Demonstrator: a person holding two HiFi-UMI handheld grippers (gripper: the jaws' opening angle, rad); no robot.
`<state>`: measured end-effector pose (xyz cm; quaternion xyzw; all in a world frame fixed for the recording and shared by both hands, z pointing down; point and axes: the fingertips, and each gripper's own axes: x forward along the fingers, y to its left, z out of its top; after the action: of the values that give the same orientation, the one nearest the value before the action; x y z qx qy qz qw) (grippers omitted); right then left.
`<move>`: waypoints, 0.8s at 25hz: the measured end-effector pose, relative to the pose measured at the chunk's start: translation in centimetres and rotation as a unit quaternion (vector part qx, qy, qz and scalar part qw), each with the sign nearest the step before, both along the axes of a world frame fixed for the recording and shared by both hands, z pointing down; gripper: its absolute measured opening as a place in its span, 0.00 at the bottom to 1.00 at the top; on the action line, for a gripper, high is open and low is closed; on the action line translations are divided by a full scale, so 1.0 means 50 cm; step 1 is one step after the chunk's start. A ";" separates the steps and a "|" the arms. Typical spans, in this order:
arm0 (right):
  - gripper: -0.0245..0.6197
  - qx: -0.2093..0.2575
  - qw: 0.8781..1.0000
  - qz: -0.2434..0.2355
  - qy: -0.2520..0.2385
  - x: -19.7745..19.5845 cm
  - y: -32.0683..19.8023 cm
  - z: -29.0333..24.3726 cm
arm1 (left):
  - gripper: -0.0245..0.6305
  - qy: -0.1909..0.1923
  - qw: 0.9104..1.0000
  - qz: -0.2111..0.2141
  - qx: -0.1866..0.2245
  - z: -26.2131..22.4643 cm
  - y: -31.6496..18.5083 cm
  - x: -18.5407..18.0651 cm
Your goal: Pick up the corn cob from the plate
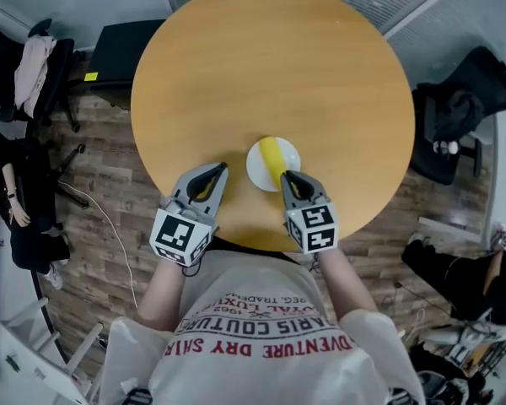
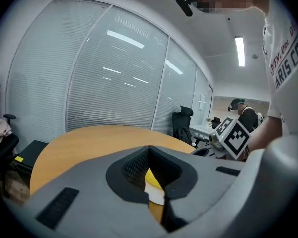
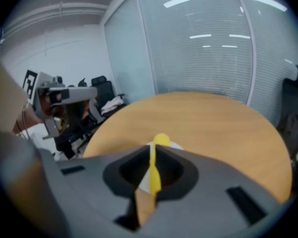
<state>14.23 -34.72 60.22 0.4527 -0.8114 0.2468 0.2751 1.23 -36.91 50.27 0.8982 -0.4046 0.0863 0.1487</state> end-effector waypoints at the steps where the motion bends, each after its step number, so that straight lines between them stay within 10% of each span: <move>1: 0.09 -0.013 1.000 0.002 0.003 0.000 -0.007 0.018 | 0.08 0.000 1.000 0.001 -0.003 0.006 -0.009 -0.001; 6: 0.38 -0.065 0.998 0.007 0.007 -0.005 -0.037 0.094 | 0.09 -0.006 1.000 0.004 -0.018 0.047 -0.039 -0.007; 20: 0.45 -0.177 0.980 -0.031 0.089 -0.036 -0.065 0.228 | 0.08 -0.010 0.999 -0.004 -0.051 0.120 -0.068 -0.025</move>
<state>12.43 -37.98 71.62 0.3913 -0.7408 0.3367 0.4299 0.00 -40.31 56.28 0.8868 -0.4047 0.1154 0.1908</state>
